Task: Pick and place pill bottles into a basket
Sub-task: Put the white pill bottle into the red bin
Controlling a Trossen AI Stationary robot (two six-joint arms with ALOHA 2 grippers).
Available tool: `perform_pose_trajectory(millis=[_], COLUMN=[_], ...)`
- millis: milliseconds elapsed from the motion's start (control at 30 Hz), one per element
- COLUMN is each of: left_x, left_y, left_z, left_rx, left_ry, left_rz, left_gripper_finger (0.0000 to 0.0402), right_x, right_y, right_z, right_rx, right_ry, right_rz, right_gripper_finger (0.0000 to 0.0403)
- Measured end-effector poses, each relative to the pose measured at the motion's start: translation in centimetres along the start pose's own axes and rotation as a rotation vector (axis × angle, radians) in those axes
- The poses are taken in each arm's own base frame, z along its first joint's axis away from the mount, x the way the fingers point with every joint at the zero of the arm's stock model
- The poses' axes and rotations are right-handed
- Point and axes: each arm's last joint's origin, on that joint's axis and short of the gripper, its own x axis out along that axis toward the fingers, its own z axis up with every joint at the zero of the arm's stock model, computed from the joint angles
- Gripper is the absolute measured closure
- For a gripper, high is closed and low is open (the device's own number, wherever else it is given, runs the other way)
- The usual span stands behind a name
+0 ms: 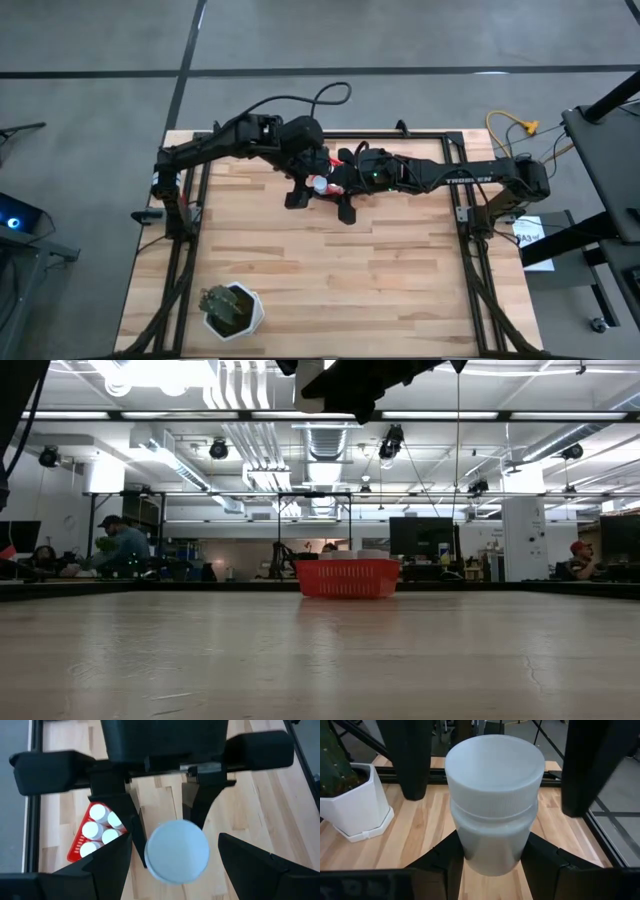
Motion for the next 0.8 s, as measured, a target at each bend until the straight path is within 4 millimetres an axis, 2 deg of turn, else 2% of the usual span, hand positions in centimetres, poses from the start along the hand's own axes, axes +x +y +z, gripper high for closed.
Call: perform_pose_trajectory(millis=[200, 433, 600, 733, 800], left_x=[0.0, 0.9, 1.6, 1.4, 1.1], left_y=[0.0, 0.1, 0.1, 0.1, 0.1], left_z=[0.1, -0.3, -0.5, -0.4, -0.3], left_rx=[0.001, -0.024, -0.046, -0.057, -0.059], left_ry=[-0.014, 0.022, 0.045, 0.031, 0.025], left_rz=[0.003, -0.005, -0.01, -0.008, -0.006], left_gripper_finger=[0.0123, 0.0133, 0.0178, 0.0227, 0.0239], right_x=[0.0, 0.0, 0.0, 0.0, 0.0], right_y=[0.0, 0.0, 0.0, 0.0, 0.0], right_z=[0.0, 0.0, 0.0, 0.0, 0.1], right_rx=[0.0, 0.0, 0.0, 0.0, -0.001], right_ry=[0.0, 0.0, 0.0, 0.0, -0.003], right_rz=[0.0, 0.0, 0.0, 0.001, 0.001], right_gripper_finger=[0.025, 0.025, 0.025, 0.025, 0.0251])
